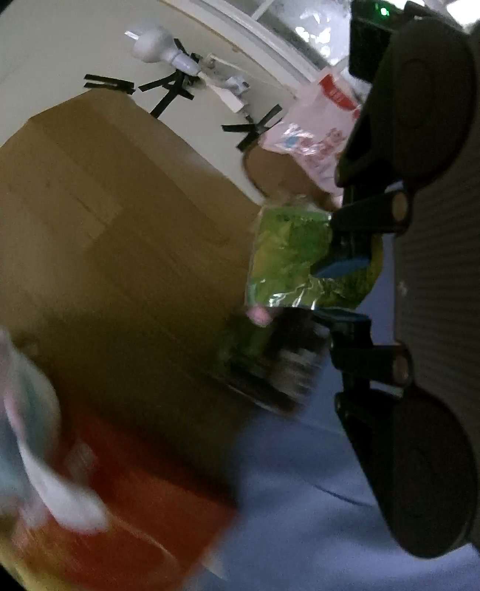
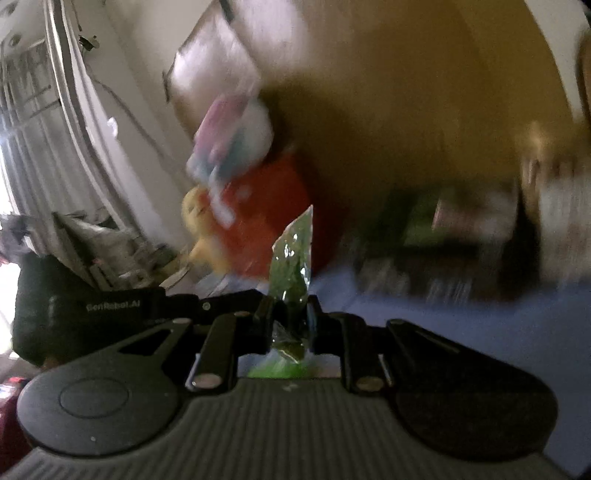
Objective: Organize snacks
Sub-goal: 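Lift and carry the green bag toward the black box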
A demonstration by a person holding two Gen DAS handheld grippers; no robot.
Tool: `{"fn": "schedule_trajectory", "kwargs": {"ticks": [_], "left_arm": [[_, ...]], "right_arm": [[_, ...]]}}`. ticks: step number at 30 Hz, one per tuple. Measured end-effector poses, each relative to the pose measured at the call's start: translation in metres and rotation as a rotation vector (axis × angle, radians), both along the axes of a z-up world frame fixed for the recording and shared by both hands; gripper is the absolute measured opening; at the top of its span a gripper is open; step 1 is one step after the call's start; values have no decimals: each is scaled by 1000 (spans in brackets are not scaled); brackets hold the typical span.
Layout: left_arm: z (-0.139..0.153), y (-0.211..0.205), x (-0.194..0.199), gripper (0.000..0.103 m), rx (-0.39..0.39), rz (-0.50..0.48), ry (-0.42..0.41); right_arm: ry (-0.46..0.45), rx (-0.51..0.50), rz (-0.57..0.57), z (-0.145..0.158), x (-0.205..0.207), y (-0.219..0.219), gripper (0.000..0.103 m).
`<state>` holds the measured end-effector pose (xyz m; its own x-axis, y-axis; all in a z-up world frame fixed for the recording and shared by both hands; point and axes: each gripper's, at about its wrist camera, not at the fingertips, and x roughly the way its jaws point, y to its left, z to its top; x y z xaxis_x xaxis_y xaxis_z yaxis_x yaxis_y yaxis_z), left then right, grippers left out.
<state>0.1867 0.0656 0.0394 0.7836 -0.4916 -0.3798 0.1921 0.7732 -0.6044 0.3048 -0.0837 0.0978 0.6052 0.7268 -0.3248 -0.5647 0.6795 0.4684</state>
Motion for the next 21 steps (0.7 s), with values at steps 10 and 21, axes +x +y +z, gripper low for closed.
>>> {"fn": "schedule_trajectory", "kwargs": {"ticks": [10,21], "left_arm": [[-16,-19,131,18,134,59,5],[-40,-10,137,36,219,127,20]], "right_arm": [[-36,-221,-120,-29,127,22,30],[20,-103,-331,-43,77,-66,36]]}}
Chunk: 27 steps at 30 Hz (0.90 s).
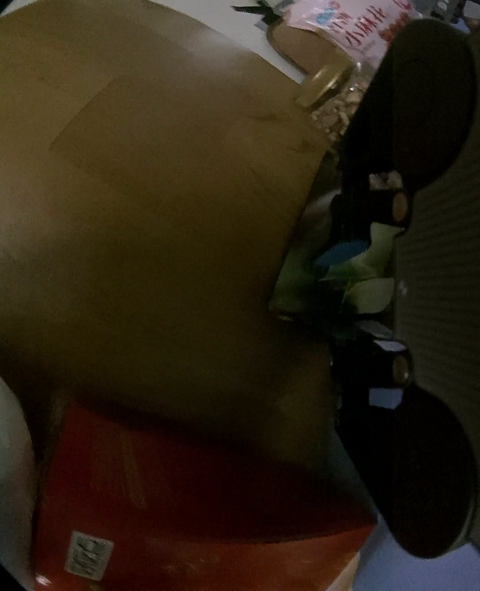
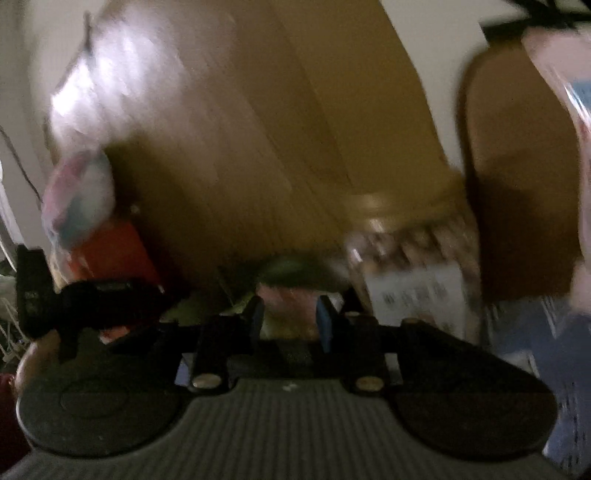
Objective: Organize snacks
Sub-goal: 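Lift and carry the green bag toward the black box, then move the right gripper back and grasp the green packet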
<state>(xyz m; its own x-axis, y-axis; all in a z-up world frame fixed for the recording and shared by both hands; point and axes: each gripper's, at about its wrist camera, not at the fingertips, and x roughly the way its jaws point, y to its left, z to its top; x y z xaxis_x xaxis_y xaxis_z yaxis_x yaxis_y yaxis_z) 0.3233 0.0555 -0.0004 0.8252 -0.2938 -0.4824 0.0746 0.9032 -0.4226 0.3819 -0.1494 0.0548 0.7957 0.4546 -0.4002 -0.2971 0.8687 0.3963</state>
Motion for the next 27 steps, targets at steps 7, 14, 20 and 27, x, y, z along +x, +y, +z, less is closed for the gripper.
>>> {"fn": "schedule_trajectory", "kwargs": {"ticks": [7,14,20,27], "left_arm": [[1,-16,3,36,121,17,26],[2,-11,-13,37,102,34,46],[19,4,-49,43,81,61,15],[15,49,-143,44,62,165,21]], "right_arm": [[54,-16,2,-25,11,19,60],[74,-34,24,-16,-9,24,60],[41,-48,20,-7,-30,14,61],[37,-30,213,2,-88,38,60]]}}
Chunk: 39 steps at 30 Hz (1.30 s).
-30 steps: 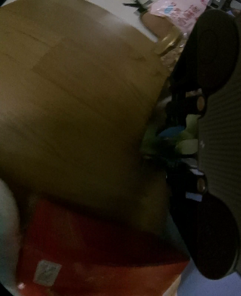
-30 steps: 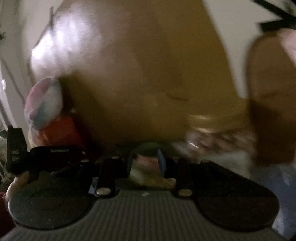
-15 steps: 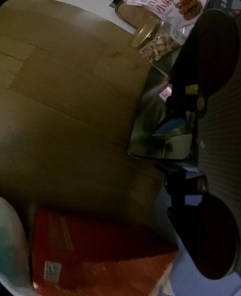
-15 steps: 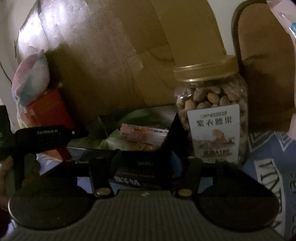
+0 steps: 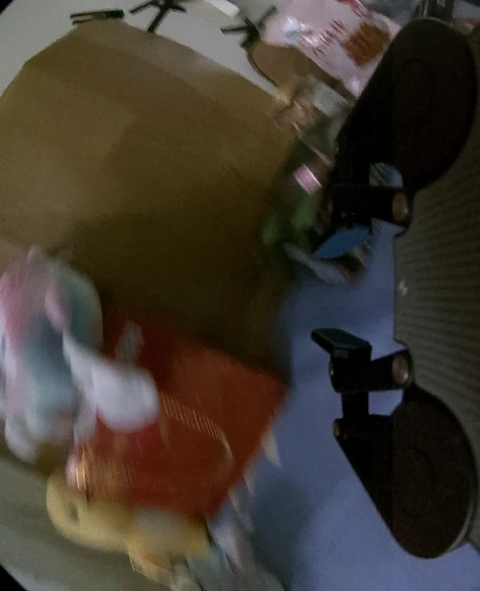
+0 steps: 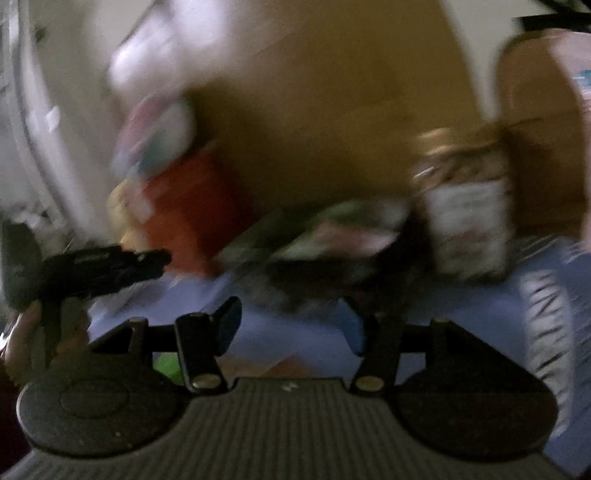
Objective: Organize snacks
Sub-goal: 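Move the right gripper back and grasp the green packet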
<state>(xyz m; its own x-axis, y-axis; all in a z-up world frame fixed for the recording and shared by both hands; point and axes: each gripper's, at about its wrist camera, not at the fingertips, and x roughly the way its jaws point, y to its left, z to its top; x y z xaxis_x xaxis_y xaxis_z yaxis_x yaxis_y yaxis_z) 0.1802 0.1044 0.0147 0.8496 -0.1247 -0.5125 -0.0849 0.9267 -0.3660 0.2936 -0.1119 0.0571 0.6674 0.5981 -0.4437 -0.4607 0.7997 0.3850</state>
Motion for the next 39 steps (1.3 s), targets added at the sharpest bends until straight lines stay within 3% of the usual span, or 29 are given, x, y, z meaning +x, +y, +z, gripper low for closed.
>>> {"fn": "schedule_trajectory", "kwargs": {"ticks": [5,8,9,11,13,18,20,24,28,35,36,38,39], "left_arm": [[-23,25,-58,44,84,134,70],[-39,39,-81,44,141,162,69],[-49,44,-83,42,138,166,74],[-49,54,-91,44,53,152,10],[-54,63,-90,43,5,158,25],[-57,68,-94,44,-24,133,5],[-57,70,-93,44,-31,131,3],[-58,69,-96,45,-31,125,0],[-59,69,-97,45,-44,120,-5],[-59,69,-98,45,-51,106,-14],[-59,70,-98,45,-54,106,-16],[-59,70,-98,45,-58,106,-17],[-60,70,-98,45,-58,106,-17]], "right_arm": [[-19,-49,155,-13,-31,70,60],[42,18,178,-19,-45,97,60],[49,36,198,-19,-54,104,60],[5,25,230,-21,-81,120,61],[-47,-5,232,-19,-103,130,61],[-122,-47,194,-18,-134,131,62],[-93,-43,168,-20,-133,129,62],[-99,-52,273,-15,-142,131,62],[-114,-204,305,-15,-133,136,61],[-157,-331,162,-21,-58,124,63],[-156,-346,180,-22,-48,130,65],[-139,-366,230,-26,-31,144,82],[-134,-373,242,-29,-25,150,83]]}}
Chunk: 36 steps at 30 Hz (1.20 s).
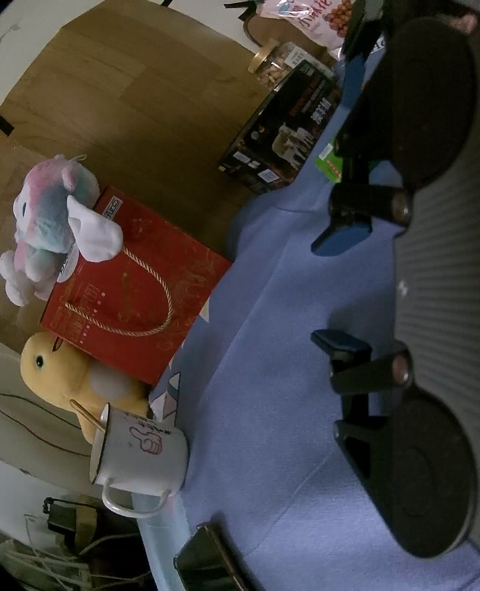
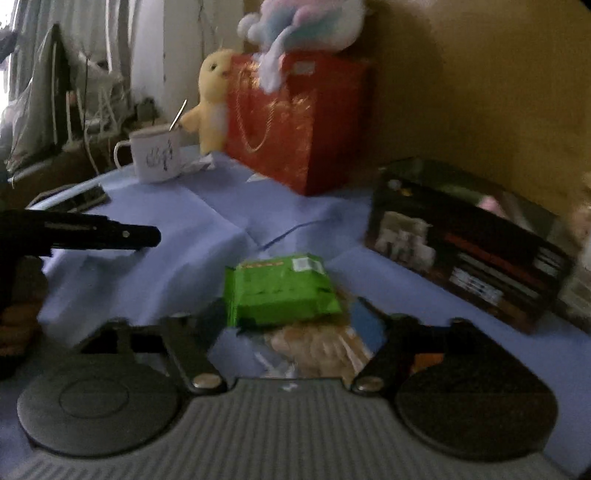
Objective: Organize snacks
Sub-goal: 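Move the right gripper back and grasp the green packet, then lift the green packet and carry it to the black box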
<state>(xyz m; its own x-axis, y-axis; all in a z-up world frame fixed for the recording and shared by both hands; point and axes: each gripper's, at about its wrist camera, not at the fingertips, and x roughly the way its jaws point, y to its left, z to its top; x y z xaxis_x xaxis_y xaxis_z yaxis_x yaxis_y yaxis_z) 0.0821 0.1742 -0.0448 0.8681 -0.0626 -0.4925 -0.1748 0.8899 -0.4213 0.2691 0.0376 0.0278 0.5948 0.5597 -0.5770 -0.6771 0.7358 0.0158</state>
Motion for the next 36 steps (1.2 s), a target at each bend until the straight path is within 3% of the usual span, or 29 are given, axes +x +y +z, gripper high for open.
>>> {"fn": "schedule_trajectory", "kwargs": {"ticks": [3,4,7,11,14,16,22,24,26,29,33,36], "left_arm": [[0,0,0,45,0,1,0],[0,0,0,45,-1,0,-1],[-1,2,0,45,-10,-4,-4],[-1,2,0,45,-10,-7,-5],[-1,1,0,45,-6,-6,-3],[-1,0,1,46,6,-9,5],[1,-5,4,52,44,-29,18],[4,-7,5,52,40,-35,30],[7,-15,4,52,-34,-79,23],[16,-40,1,52,-68,-175,3],[23,-85,-1,52,-114,-331,62],[19,-106,0,48,-173,-384,144]], "right_arm": [[29,-30,25,-12,12,15,72],[7,-31,30,-13,8,16,64],[-30,-42,43,-11,-9,17,58],[-42,-9,47,-3,-32,4,58],[89,120,68,7,-49,-24,58],[99,167,83,11,-67,-44,58],[57,172,-39,5,-86,-79,59],[69,159,-70,4,-84,-80,64],[54,124,-50,3,-88,-77,75],[28,90,-46,3,-95,-76,75],[107,131,-43,-2,-92,-90,75],[141,125,-37,-8,-92,-94,75]]}}
